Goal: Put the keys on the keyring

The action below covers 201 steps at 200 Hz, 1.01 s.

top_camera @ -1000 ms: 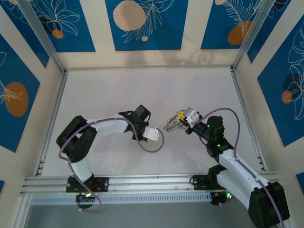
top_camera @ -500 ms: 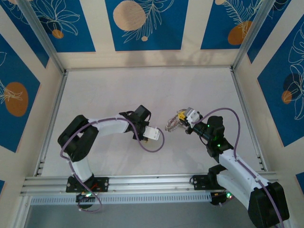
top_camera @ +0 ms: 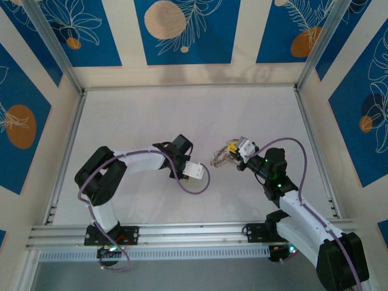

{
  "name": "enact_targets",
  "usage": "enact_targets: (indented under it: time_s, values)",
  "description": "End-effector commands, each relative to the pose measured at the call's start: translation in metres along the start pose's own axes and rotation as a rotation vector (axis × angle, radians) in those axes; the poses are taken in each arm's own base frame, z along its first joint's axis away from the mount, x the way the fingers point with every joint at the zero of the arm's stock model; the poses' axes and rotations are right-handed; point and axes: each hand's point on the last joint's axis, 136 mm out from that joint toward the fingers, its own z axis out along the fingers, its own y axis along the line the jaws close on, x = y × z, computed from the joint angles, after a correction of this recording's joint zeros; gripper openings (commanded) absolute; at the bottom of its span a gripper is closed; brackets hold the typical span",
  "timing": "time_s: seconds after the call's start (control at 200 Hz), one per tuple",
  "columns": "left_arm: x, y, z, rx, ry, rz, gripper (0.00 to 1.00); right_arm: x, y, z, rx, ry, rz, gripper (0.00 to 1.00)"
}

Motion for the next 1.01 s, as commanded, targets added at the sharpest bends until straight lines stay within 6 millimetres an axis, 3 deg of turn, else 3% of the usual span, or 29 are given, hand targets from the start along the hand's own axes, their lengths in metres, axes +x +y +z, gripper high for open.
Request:
enact_targets:
  time_s: [0.0, 0.33, 1.0]
  values:
    - [-0.002, 0.005, -0.004, -0.005, -0.009, -0.001, 0.20, -0.010, -0.005, -0.001, 0.017, -0.046, -0.001, 0.00]
    - [0.002, 0.012, -0.004, -0.035, 0.014, -0.007, 0.16, -0.010, -0.005, -0.001, 0.018, -0.047, -0.002, 0.00]
    - [0.003, 0.023, -0.003, -0.060, 0.017, -0.038, 0.18, -0.009, -0.005, -0.001, 0.019, -0.046, -0.002, 0.00]
